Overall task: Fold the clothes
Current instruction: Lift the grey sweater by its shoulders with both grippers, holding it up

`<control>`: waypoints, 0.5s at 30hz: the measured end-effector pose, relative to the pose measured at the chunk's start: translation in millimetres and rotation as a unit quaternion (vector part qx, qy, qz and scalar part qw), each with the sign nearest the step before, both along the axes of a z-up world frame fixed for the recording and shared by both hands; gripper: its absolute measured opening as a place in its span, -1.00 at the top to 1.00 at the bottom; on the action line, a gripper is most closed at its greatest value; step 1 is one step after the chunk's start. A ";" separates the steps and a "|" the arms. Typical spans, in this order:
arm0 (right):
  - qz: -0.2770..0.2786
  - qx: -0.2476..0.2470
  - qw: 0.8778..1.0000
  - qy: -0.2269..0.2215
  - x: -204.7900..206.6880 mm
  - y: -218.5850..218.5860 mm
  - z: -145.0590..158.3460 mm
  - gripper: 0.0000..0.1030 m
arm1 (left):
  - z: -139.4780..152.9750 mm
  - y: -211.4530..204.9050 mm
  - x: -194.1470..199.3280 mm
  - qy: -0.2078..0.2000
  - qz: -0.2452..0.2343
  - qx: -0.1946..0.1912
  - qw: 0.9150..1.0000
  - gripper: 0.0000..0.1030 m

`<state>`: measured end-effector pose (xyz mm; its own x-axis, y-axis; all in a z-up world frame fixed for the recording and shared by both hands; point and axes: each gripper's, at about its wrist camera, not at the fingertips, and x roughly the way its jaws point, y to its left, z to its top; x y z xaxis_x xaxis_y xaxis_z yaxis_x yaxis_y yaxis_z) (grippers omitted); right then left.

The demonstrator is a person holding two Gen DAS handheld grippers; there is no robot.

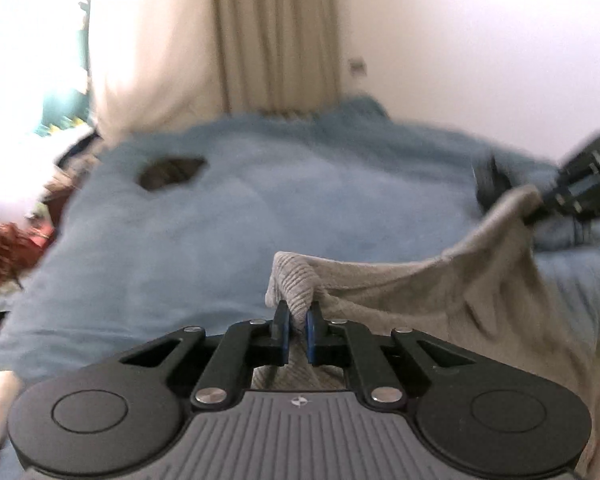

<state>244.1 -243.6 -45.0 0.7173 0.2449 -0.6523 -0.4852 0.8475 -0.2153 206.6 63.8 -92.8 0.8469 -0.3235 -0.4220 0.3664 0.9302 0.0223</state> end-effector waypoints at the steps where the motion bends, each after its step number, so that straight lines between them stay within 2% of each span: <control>1: -0.003 0.007 1.000 -0.011 -11.2 2.1 13.1 0.80 | 9.1 4.4 -9.1 -0.009 0.006 -0.010 1.000 0.86; 3: -0.006 0.016 0.999 -0.035 -34.0 7.1 37.0 0.81 | 26.8 11.7 -30.1 -0.028 0.009 -0.024 0.999 0.86; 7: -0.010 0.018 0.995 -0.098 -88.5 21.6 86.6 0.81 | 63.4 20.7 -76.0 -0.092 0.019 -0.028 0.995 0.86; 11: -0.013 0.019 0.987 -0.161 -144.7 35.7 134.8 0.81 | 118.0 34.4 -120.3 -0.160 0.025 -0.043 0.986 0.86; 15: -0.005 0.040 0.977 -0.211 -198.6 41.5 181.8 0.81 | 167.2 47.7 -159.6 -0.202 0.019 -0.059 0.977 0.86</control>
<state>45.5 -202.1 136.9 0.9207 0.2747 -0.2773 -0.3594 0.8736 -0.3281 47.0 111.4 74.5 0.9492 -0.3145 -0.0129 0.3147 0.9479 0.0500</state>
